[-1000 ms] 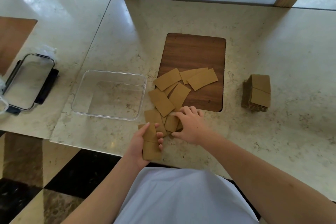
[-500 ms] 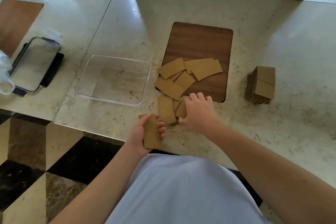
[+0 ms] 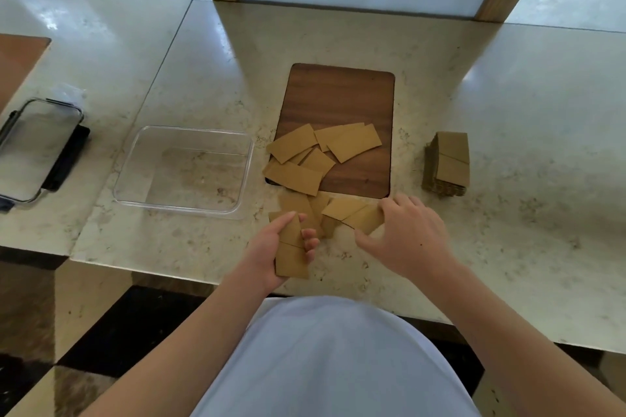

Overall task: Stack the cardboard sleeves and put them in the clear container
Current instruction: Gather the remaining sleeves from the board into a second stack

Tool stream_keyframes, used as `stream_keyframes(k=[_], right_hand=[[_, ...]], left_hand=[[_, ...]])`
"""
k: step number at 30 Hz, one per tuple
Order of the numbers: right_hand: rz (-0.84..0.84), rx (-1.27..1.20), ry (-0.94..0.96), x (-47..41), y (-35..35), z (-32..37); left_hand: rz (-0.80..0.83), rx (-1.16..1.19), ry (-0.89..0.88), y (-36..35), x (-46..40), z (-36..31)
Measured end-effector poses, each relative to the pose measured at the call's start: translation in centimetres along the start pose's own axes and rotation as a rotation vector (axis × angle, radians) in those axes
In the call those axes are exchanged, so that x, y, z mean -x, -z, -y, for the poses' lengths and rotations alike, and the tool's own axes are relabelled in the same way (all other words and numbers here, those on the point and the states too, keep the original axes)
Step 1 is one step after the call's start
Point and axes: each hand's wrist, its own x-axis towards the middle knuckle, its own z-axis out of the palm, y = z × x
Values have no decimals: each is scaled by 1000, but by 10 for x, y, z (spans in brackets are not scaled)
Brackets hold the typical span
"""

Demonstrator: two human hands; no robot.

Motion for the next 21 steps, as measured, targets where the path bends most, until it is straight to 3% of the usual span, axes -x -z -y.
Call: stream_keyframes(k=[4,9,12,17,21], right_hand=[[-24,-259,-10,12,-1,30],[114,-433,54,6,-25,73],[227,-597,-131,-16,-39,68],[276,-380,-193,-46,-76,65],[120,-232,-116,-52,-86,88]], left_hand=[[44,-59,-55,-13,-3,2],[1,-88,-99,-10,-4,1],[-110,49,-146,10,-6,-1],[-134,185,-118,40,2,-4],[-142,211,-98,46,7,-5]])
